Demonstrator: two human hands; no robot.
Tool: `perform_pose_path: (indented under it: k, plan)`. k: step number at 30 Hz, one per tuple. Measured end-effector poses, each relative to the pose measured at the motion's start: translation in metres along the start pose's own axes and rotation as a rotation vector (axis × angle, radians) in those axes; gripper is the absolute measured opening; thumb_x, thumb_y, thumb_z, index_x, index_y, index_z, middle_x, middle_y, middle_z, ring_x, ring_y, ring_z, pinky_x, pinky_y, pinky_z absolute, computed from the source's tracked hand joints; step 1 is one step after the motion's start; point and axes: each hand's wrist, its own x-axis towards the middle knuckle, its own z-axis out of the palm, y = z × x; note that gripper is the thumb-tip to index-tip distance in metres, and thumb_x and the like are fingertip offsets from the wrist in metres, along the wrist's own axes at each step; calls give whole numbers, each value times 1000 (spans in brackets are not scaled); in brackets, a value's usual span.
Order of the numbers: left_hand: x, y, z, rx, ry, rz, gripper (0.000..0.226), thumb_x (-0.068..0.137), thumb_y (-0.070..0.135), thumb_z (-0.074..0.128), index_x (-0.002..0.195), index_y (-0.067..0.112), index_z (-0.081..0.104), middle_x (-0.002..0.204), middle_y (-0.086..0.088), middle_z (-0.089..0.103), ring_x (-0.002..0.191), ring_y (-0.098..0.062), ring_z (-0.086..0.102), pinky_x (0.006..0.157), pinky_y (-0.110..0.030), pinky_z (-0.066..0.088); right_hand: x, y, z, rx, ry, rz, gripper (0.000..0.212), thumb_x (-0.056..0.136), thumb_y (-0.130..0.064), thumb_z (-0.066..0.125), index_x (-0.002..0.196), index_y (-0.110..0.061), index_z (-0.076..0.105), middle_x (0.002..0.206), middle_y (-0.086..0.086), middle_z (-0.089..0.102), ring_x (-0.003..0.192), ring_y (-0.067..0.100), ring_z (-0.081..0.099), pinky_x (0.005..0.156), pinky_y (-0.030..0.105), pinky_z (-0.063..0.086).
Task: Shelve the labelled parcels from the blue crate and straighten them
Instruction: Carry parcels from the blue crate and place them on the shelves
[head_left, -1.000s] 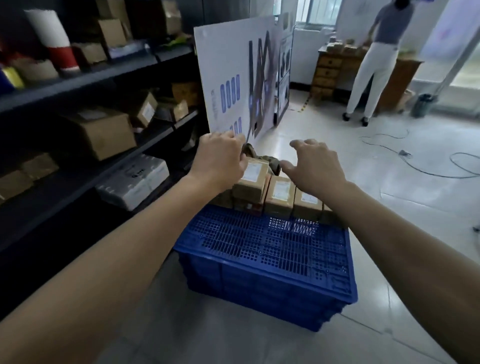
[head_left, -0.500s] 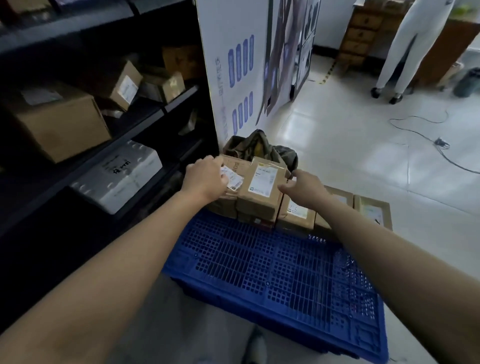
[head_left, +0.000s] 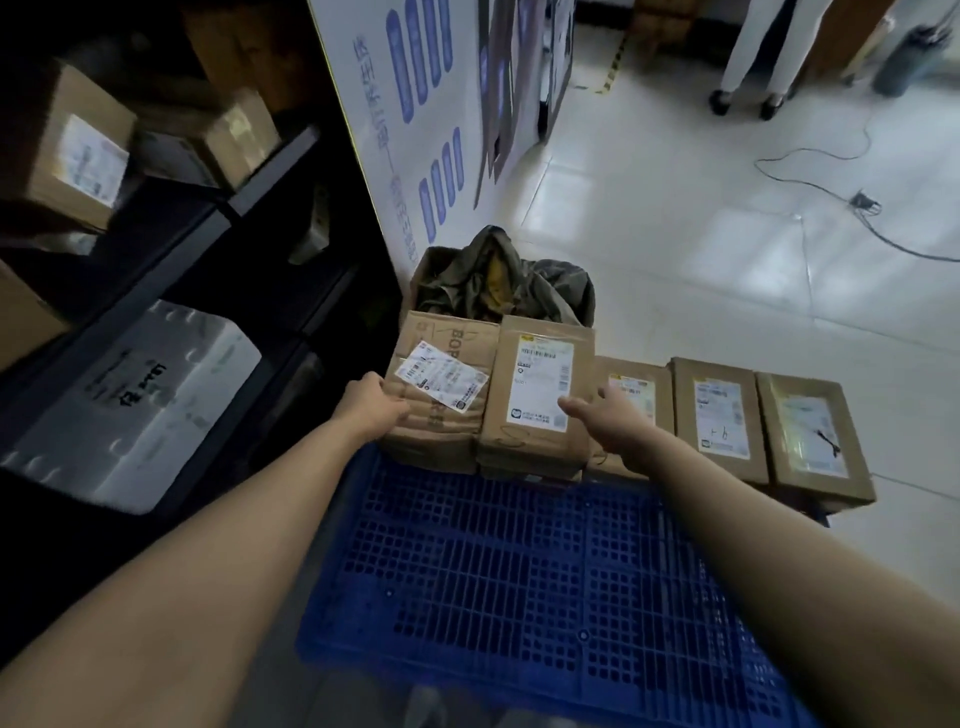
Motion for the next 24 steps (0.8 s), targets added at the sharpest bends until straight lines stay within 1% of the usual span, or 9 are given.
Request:
perform_pose_path:
  k: [1, 2, 5, 7, 10, 14, 19, 22, 24]
  plan:
    - [14, -3, 3, -17, -12, -10, 67, 85, 24, 66, 141, 5, 34, 141, -17, 41, 120, -31, 49, 80, -30, 41, 9, 2, 3, 39, -8, 32, 72, 88, -43, 63, 143, -7, 34, 137, 13, 51, 118, 29, 54, 92, 45, 52]
    - [27, -6, 6, -39, -22, -21, 72, 85, 24, 67, 144, 5, 30, 144, -17, 37, 123, -31, 46, 83, -31, 41, 17, 3, 6, 86, -17, 55, 74, 87, -45, 63, 143, -7, 33, 135, 13, 52, 116, 29, 56, 89, 44, 54]
    - [60, -13, 17, -131, -30, -61, 82, 84, 25, 69, 148, 6, 21, 148, -18, 33, 129, -33, 42, 96, -37, 42, 36, 4, 13, 250, -54, 86, 71, 87, -44, 64, 141, -9, 36, 122, 11, 61, 98, 24, 66, 66, 34, 59]
    - [78, -17, 24, -187, -35, -93, 87, 83, 27, 70, 149, 5, 17, 150, -18, 32, 131, -34, 40, 102, -40, 41, 46, 5, 16, 318, -65, 108, 69, 86, -42, 66, 139, -9, 37, 116, 12, 65, 92, 26, 70, 73, 38, 60]
    - [101, -23, 34, -287, -45, -139, 85, 78, 29, 76, 143, 1, 28, 138, -16, 47, 121, -32, 51, 97, -40, 46, 57, 9, 20, 399, -81, 126, 68, 86, -39, 67, 139, -8, 37, 114, 16, 67, 95, 30, 70, 85, 44, 57]
    - [122, -34, 45, -449, -155, -147, 55, 78, 21, 76, 126, 4, 55, 124, -12, 62, 110, -30, 60, 98, -44, 48, 59, 11, 22, 535, -153, 137, 62, 85, -34, 67, 134, -8, 41, 113, 17, 69, 101, 34, 68, 76, 40, 60]
    - [133, -39, 54, -584, -195, -153, 69, 78, 25, 76, 137, 13, 43, 127, -10, 58, 113, -28, 56, 92, -38, 47, 63, 12, 22, 583, -152, 137, 66, 86, -33, 67, 139, -9, 37, 118, 19, 66, 101, 35, 66, 72, 38, 59]
    - [134, -40, 56, -635, -222, -143, 53, 79, 23, 75, 127, 13, 57, 122, -10, 64, 108, -26, 59, 89, -34, 47, 62, 10, 22, 605, -139, 129, 64, 87, -32, 65, 140, -10, 36, 121, 20, 65, 102, 36, 65, 71, 39, 59]
    - [133, -42, 55, -679, -215, -152, 49, 79, 20, 74, 125, 12, 59, 120, -12, 65, 108, -28, 60, 92, -38, 49, 60, 6, 23, 598, -141, 113, 62, 87, -32, 65, 139, -11, 37, 121, 20, 64, 96, 34, 66, 65, 37, 60]
